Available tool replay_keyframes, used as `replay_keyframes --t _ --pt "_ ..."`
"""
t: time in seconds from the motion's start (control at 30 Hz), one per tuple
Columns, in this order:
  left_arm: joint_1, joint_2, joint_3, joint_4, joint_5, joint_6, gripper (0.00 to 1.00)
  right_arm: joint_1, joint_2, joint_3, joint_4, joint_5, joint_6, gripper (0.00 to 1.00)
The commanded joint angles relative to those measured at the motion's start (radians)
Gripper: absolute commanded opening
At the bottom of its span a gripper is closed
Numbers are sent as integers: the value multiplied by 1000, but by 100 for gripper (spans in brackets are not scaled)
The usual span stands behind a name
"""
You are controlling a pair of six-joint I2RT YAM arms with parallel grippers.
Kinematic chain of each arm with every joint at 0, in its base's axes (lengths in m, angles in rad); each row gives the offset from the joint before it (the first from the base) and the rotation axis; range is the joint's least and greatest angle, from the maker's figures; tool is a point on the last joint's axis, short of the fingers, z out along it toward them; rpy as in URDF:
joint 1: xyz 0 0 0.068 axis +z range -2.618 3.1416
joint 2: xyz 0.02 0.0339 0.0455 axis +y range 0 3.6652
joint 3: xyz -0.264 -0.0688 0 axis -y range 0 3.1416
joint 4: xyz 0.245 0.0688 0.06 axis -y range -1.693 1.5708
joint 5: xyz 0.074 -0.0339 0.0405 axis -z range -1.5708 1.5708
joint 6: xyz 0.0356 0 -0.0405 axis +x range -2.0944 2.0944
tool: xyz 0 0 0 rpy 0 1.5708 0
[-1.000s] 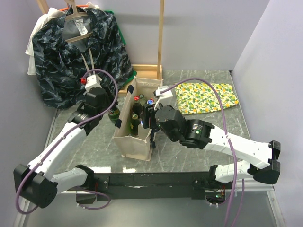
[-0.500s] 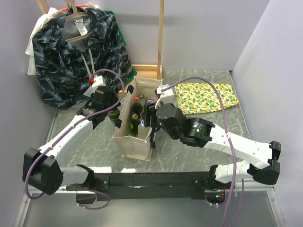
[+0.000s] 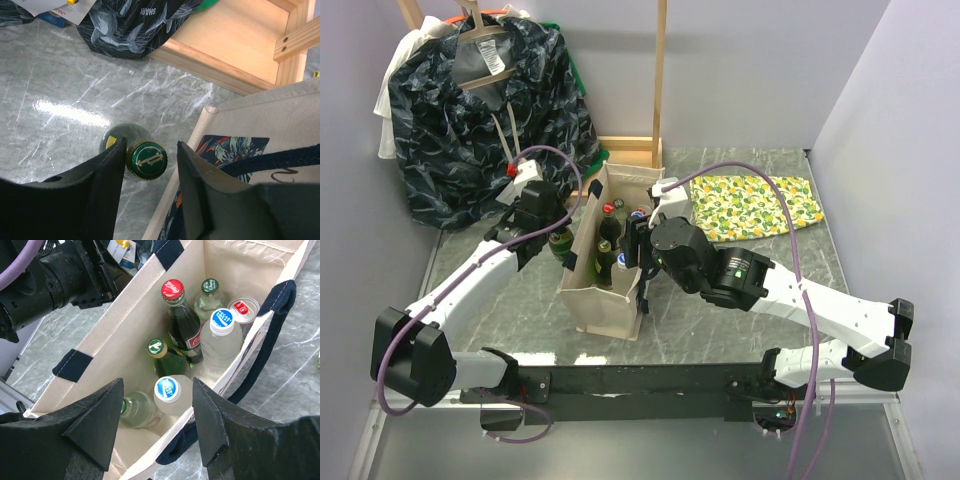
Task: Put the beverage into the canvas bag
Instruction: Pick up the drink from the center of the board.
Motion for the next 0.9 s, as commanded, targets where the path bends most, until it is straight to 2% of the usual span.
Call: replay_keyframes --t 0.0,0.4,0.5,0.53,0.6,0.87 --pt "6 5 -1 63 -6 13 48 -8 -8 33 -3 -1 8 64" --pt "9 38 13 55 1 21 44 -12 -15 29 -1 2 9 64" --pt "9 35 14 58 6 22 30 -14 -14 29 -1 -1 9 64" --pt "9 32 11 58 6 21 15 -14 -12 29 -1 -1 11 64" --pt "9 26 11 57 3 19 1 -14 -14 27 0 -4 11 64" --pt "9 -20 14 47 12 24 1 -14 -11 30 -3 -5 9 64"
